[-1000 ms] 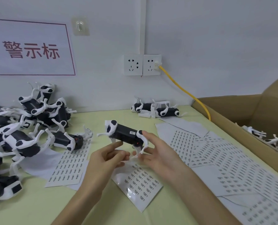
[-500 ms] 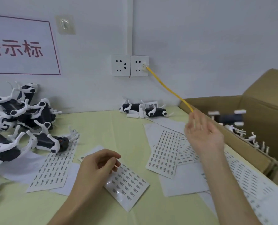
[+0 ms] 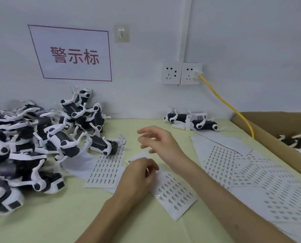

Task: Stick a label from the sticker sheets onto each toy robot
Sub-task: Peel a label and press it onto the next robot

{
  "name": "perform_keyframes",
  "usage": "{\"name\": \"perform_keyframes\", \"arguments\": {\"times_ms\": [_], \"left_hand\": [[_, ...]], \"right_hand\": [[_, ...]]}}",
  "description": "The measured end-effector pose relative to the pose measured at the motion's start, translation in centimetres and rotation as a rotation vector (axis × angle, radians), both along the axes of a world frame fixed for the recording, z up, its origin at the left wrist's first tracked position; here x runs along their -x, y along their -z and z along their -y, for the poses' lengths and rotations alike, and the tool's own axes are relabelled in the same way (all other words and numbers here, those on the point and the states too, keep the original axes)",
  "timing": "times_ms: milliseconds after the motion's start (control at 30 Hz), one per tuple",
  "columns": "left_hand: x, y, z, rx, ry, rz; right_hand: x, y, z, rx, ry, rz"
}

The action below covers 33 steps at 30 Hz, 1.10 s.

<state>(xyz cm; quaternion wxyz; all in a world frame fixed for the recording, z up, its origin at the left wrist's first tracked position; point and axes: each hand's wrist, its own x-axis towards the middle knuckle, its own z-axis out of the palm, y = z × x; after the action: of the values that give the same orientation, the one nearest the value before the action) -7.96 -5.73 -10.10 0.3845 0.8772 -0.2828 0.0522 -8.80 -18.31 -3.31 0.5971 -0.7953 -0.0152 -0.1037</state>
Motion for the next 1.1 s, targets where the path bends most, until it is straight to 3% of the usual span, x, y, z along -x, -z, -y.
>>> {"name": "perform_keyframes", "arguments": {"times_ms": [100,167,267,367,633,733,800,900,967,1100], "left_hand": [[-0.4,0.6,0.0,0.023,0.005,-0.011],[-0.4,0.8,0.0,0.030,0.016,-0.016],[-0.8,1.3,-0.3,0.077,0.035,-0.016],[-0.9,1.0,-0.5,0.110,0.032,-0.086],[-0.8,0.2,-0.3,0.059,0.037,-0.030],[-0.8,-0.3,-0.5,0.129,0.003,-0.062],[-0.5,-0.8,-0.4,0.258,0.024,-0.187],[-0.3,-1.6,-0.3,0.562,0.115,-0.540],[-0.4,-1.9,-0.5,0.701,0.205,-0.706],[-0.3,-2.2,-0.8,0.922,0.410,-0.845]], "right_hand": [[-3.2,0.5,-3.4,0.380,-0.111,0.016],[-5.0,1.0,-5.4,0.526,-0.141,0.024],[-7.1,1.7,-7.0,0.684,-0.071,0.048],[-8.3,2.2,-6.9,0.691,0.007,0.001],[-5.7,1.4,-1.3,0.287,0.249,-0.007],[-2.5,0.8,1.9,-0.059,0.260,-0.013],[-0.2,0.5,3.8,-0.307,0.227,-0.039],[2.7,0.7,5.4,-0.639,0.144,-0.093],[4.0,1.2,5.6,-0.765,0.101,-0.131],[5.3,2.2,4.2,-0.893,0.031,-0.256]]}}
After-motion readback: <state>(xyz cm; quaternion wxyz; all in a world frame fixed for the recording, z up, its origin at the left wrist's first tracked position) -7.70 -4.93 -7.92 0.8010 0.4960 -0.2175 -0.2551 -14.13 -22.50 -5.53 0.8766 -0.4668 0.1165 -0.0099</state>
